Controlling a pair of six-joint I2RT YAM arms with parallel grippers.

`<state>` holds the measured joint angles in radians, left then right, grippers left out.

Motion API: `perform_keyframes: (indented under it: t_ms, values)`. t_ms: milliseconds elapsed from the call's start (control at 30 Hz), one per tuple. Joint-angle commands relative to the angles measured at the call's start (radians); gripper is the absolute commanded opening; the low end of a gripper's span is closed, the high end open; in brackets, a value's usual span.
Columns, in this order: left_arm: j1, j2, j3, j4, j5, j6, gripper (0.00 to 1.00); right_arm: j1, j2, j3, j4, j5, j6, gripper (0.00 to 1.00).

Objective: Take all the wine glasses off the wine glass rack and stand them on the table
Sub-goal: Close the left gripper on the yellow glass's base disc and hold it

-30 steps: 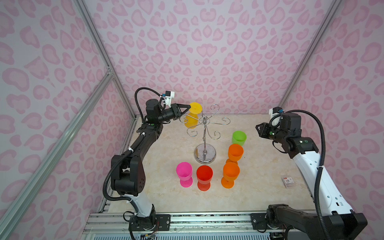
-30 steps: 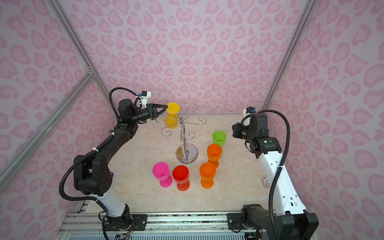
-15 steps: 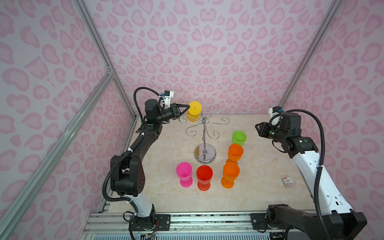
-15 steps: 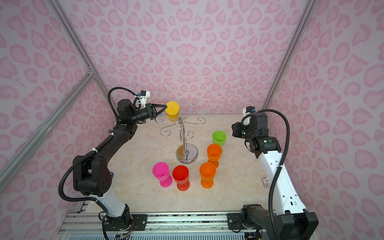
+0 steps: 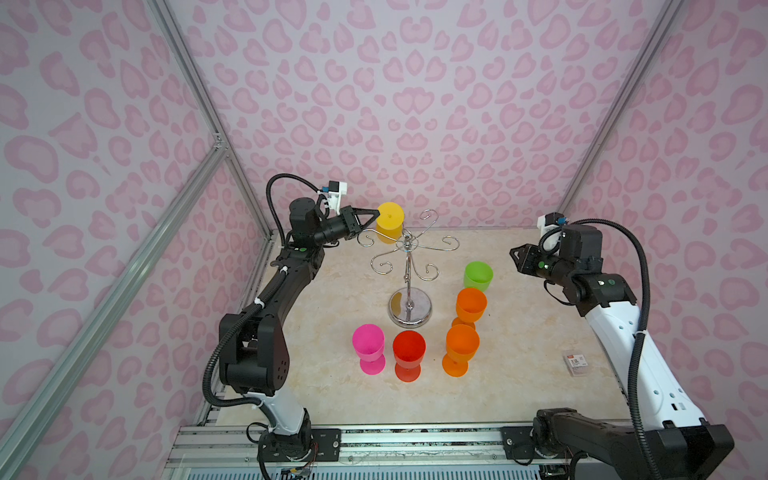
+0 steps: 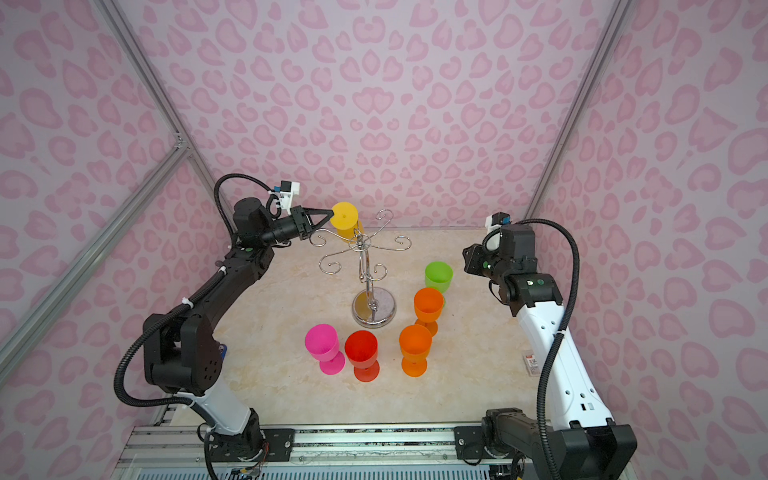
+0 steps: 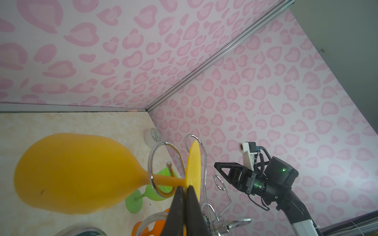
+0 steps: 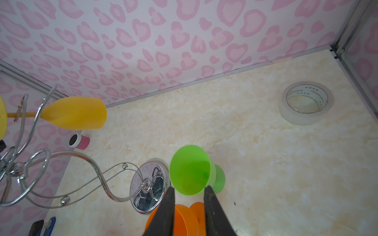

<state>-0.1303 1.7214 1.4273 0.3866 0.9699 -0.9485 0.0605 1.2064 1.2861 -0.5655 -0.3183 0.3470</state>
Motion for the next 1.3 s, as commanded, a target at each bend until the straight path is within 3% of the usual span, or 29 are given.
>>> perform_keyframes:
  t_ms: [0, 300, 667, 1000, 1267]
  values:
    - [0.002, -0.016, 0.002, -0.04, 0.0, 0.016, 0.03, 0.001, 0.004, 0.0, 0.03, -0.008, 0.0, 0.26]
    - [0.001, -0.007, 0.01, -0.056, 0.015, 0.038, 0.14, -0.001, 0.0, -0.009, 0.03, -0.007, -0.004, 0.26]
    - [0.016, 0.021, 0.026, -0.072, 0.051, 0.066, 0.19, -0.003, -0.004, -0.011, 0.024, -0.004, -0.006, 0.26]
    - [0.039, -0.01, 0.013, -0.092, 0.049, 0.086, 0.3, -0.006, -0.002, -0.018, 0.03, -0.01, -0.006, 0.26]
    - [0.048, -0.006, 0.053, -0.146, 0.061, 0.139, 0.31, -0.008, -0.002, -0.021, 0.03, -0.011, -0.008, 0.26]
